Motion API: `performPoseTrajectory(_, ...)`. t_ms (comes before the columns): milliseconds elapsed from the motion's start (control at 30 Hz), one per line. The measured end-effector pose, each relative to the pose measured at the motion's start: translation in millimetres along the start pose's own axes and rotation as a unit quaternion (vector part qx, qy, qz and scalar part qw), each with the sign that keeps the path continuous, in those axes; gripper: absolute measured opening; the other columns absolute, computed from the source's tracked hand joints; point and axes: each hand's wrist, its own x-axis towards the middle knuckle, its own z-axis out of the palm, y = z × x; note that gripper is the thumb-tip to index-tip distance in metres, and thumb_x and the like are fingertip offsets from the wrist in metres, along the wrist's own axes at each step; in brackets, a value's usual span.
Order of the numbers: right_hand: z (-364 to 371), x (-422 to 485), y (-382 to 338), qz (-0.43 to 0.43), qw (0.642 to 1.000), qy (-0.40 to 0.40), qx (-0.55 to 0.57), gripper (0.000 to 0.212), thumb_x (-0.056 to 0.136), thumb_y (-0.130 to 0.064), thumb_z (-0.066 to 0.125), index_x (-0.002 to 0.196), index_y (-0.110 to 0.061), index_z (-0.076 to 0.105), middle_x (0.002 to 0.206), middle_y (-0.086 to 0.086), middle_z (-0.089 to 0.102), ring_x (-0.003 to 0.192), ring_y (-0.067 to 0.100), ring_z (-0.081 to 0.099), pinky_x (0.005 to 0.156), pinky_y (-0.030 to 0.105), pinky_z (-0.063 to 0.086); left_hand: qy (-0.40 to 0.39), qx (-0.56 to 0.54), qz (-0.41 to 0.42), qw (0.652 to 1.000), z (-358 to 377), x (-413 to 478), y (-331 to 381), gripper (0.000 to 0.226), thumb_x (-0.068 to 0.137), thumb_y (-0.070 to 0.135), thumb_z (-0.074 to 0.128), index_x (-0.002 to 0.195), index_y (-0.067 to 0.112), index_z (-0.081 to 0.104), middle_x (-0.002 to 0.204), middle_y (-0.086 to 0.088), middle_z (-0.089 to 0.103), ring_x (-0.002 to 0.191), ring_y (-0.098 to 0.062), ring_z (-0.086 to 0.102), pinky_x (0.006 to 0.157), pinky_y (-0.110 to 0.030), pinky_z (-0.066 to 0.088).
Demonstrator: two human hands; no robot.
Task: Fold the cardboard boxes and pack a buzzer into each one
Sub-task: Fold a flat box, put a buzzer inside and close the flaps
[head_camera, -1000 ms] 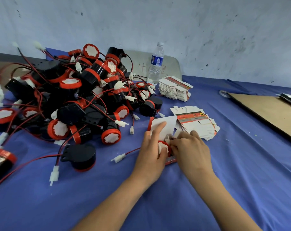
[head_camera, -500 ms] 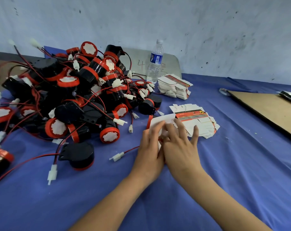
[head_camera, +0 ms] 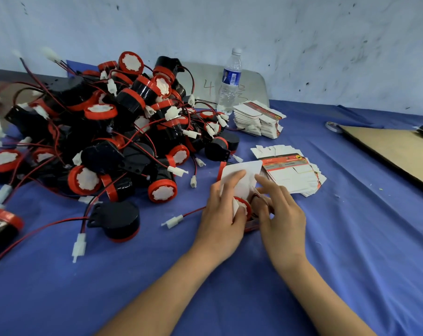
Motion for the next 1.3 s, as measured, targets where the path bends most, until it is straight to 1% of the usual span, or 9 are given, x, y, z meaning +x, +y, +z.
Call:
performPoseTrajectory(133, -3.8, -1.5, 0.7, -0.025, 0.999, -0.019, -0.013, 0.012, 0.084, -0.014, 0.073, 0.094, -0.009, 0.076, 0.095, 0.002, 0.073, 0.089, 0.014, 0.069, 0.075, 0.012, 0.047, -0.006, -0.001, 0.000, 1.000, -0.7, 0.1, -0.5, 0.069, 0.093, 0.006, 0.046, 0.130, 0.060, 0.023, 0.138, 0.008, 0.031, 0.126, -0.014, 0.045, 0.105, -0.041, 0.041)
performPoseTrajectory(267, -12.4, -9.0, 2.7, -0.007, 0.994, -0.100, 0.041, 0.026, 0.091, -0.027, 0.059, 0.101, -0.011, 0.076, 0.112, -0.007, 0.070, 0.116, -0.001, 0.057, 0.093, 0.005, 0.040, -0.032, -0.007, 0.005, 0.999, -3.7, -0.5, 2.6, 0.068, 0.088, 0.018, 0.051, 0.130, 0.062, 0.020, 0.141, 0.010, 0.026, 0.133, -0.009, 0.038, 0.110, -0.037, 0.036)
performPoseTrajectory(400, -13.2, -8.1, 10.3, 0.057, 0.990, -0.084, 0.101, 0.018, 0.092, -0.009, 0.063, 0.103, -0.014, 0.076, 0.111, -0.013, 0.068, 0.112, -0.009, 0.056, 0.094, 0.007, 0.041, -0.061, 0.005, 0.022, 0.998, -1.9, -5.7, -2.4, 0.046, 0.088, 0.054, 0.032, 0.127, 0.070, 0.013, 0.153, 0.026, -0.021, 0.146, 0.003, -0.001, 0.119, -0.028, 0.017)
performPoseTrajectory(533, -11.8, -3.6, 16.5, 0.129, 0.972, -0.062, 0.185, 0.016, 0.091, -0.009, 0.063, 0.090, -0.017, 0.077, 0.090, -0.018, 0.074, 0.090, -0.005, 0.066, 0.078, 0.009, 0.047, -0.030, 0.087, 0.031, 0.995, 3.9, -7.6, -12.3, 0.034, 0.102, 0.032, 0.041, 0.132, 0.046, 0.045, 0.144, 0.023, -0.038, 0.140, 0.009, -0.004, 0.116, -0.018, 0.012)
performPoseTrajectory(667, -12.8, -1.5, 18.2, 0.122, 0.956, 0.007, 0.268, 0.012, 0.088, -0.018, 0.069, 0.086, -0.019, 0.057, 0.076, -0.015, 0.062, 0.068, 0.005, 0.056, 0.065, 0.016, 0.045, -0.096, 0.012, 0.034, 0.995, -1.9, -4.8, -10.0, 0.029, 0.096, 0.028, 0.056, 0.118, 0.046, 0.059, 0.152, 0.030, -0.026, 0.128, 0.027, 0.019, 0.107, -0.017, 0.033)
performPoseTrajectory(800, -17.4, 1.9, 19.1, 0.128, 0.925, 0.012, 0.358, 0.034, 0.086, -0.049, 0.049, 0.105, -0.026, 0.065, 0.112, -0.004, 0.065, 0.102, 0.019, 0.061, 0.087, 0.032, 0.048, -0.191, -0.032, 0.068, 0.979, -3.3, -3.5, -2.6, 0.032, 0.080, 0.030, 0.077, 0.109, 0.040, 0.068, 0.163, 0.009, 0.000, 0.138, 0.012, 0.023, 0.111, -0.020, 0.033)
performPoseTrajectory(900, -24.7, 3.1, 15.2, 0.172, 0.902, -0.066, 0.391, 0.040, 0.078, -0.054, 0.057, 0.076, -0.018, 0.074, 0.080, 0.005, 0.071, 0.073, 0.020, 0.066, 0.064, 0.032, 0.053, -0.232, -0.019, 0.097, 0.968, -2.1, -2.0, -2.5, 0.046, 0.077, 0.029, 0.080, 0.121, 0.031, 0.068, 0.161, 0.011, -0.015, 0.141, 0.009, 0.021, 0.110, -0.027, 0.038)
performPoseTrajectory(1100, -28.6, 0.3, 13.8, 0.106, 0.932, -0.074, 0.339, 0.025, 0.085, -0.031, 0.059, 0.086, -0.014, 0.077, 0.085, 0.008, 0.074, 0.080, 0.023, 0.068, 0.072, 0.036, 0.052, -0.163, 0.140, 0.180, 0.960, -7.2, 0.7, -5.0, 0.039, 0.091, 0.034, 0.058, 0.130, 0.030, 0.061, 0.160, 0.006, -0.014, 0.143, 0.003, 0.014, 0.114, -0.019, 0.025)
performPoseTrajectory(1300, -22.3, -5.1, 10.6, 0.092, 0.960, -0.032, 0.264, 0.024, 0.088, -0.024, 0.064, 0.099, -0.042, 0.074, 0.095, -0.017, 0.074, 0.086, 0.004, 0.070, 0.072, 0.016, 0.053, -0.057, 0.130, 0.180, 0.973, -8.8, -4.9, -3.1, 0.027, 0.091, 0.020, 0.064, 0.117, 0.023, 0.071, 0.142, 0.000, 0.050, 0.126, -0.014, 0.052, 0.103, -0.026, 0.042)
